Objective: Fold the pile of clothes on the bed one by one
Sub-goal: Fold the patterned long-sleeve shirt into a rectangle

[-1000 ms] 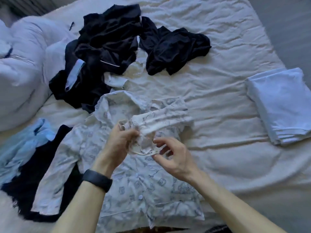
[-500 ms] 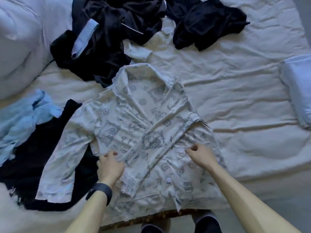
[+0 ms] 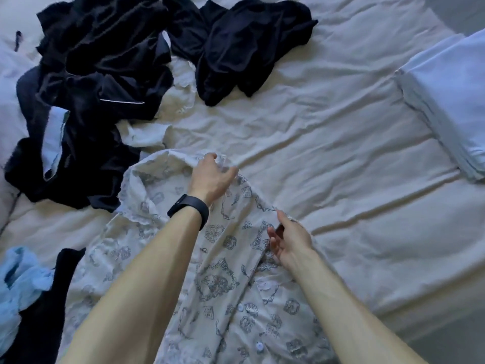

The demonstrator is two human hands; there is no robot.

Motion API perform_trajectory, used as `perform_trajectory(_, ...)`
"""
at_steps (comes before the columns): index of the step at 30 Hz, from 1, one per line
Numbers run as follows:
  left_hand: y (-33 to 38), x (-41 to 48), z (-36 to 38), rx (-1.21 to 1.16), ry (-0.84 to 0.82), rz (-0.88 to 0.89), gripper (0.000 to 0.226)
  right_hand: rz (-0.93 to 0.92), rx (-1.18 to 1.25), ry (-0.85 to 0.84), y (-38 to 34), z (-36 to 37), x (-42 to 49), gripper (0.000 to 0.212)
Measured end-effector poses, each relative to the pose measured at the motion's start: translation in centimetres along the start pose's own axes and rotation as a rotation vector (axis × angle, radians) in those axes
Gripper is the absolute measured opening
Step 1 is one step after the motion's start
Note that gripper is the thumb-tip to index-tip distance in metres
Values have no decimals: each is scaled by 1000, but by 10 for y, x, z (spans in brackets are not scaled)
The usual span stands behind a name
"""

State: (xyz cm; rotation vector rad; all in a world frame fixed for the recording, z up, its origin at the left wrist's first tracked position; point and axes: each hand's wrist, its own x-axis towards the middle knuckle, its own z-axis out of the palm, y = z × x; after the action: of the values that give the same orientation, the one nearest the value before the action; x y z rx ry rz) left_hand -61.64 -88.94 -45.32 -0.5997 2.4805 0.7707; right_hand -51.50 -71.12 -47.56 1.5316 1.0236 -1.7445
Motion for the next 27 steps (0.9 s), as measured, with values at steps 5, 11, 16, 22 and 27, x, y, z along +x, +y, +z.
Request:
perform_trajectory(5,7,37,-5,0,-110,-40,24,-60,73,-96,4,-25,18,10)
perform_trajectory(11,6,46,4,-155,-75,-33,24,-209,45,-85,8,-33,24,6)
perform_trajectory(16,3,41,16,-77,-60,-23,43,-314,-236,-63,7,-31,25,20)
perform_trajectory(22,1,34,16,5,-143,8,45,-418,-733,51,7,-27,35,40)
perform_trajectory(27,-6,21,14,-117,-13,41,34,-483,-677,85,22,-34,44,21)
